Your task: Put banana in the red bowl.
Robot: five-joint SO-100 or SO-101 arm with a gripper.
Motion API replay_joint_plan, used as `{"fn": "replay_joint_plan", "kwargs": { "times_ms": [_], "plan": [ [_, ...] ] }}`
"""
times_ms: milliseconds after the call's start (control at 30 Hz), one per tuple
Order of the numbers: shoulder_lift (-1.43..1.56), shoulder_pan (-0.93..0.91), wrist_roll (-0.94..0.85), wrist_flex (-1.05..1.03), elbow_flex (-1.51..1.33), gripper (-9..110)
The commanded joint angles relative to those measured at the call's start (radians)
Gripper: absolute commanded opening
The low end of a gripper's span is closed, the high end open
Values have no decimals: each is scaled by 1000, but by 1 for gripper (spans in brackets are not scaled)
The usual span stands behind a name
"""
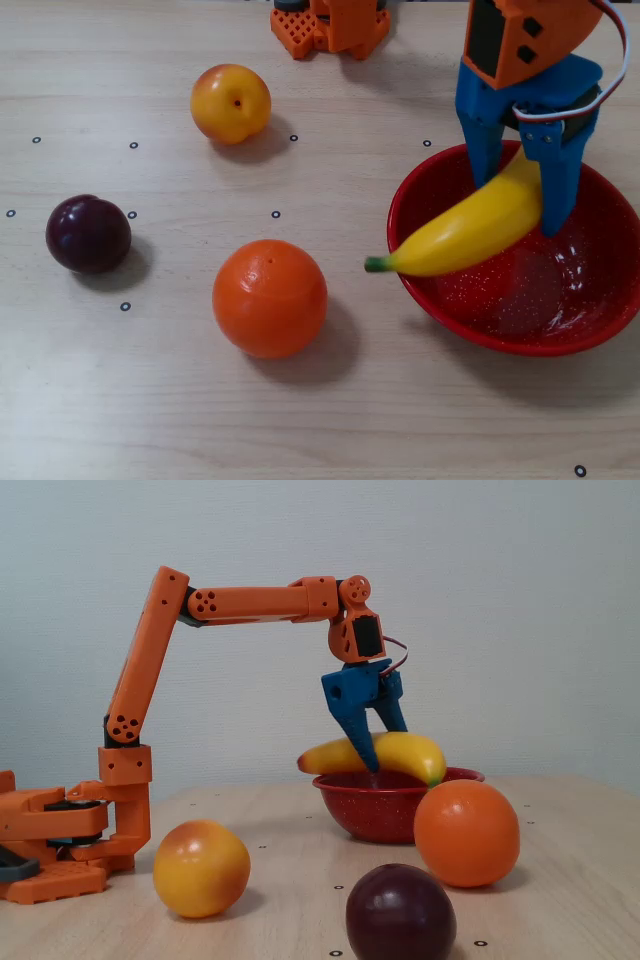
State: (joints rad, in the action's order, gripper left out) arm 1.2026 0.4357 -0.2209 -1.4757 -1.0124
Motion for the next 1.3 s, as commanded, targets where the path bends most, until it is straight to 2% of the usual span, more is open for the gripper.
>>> {"fn": "replay_joint_plan", "kwargs": {
  "times_ms": [0,167,300,533,867,1267],
  "plan": [
    [18,-26,-35,54,66,0],
    [-18,-40,-41,77,46,0],
    [-41,-49,-54,67,41,6],
    [-46,-66,-69,66,28,31],
    [-26,-81,-69,72,69,36],
    [35,-95,-55,40,158,33]
  ]
}}
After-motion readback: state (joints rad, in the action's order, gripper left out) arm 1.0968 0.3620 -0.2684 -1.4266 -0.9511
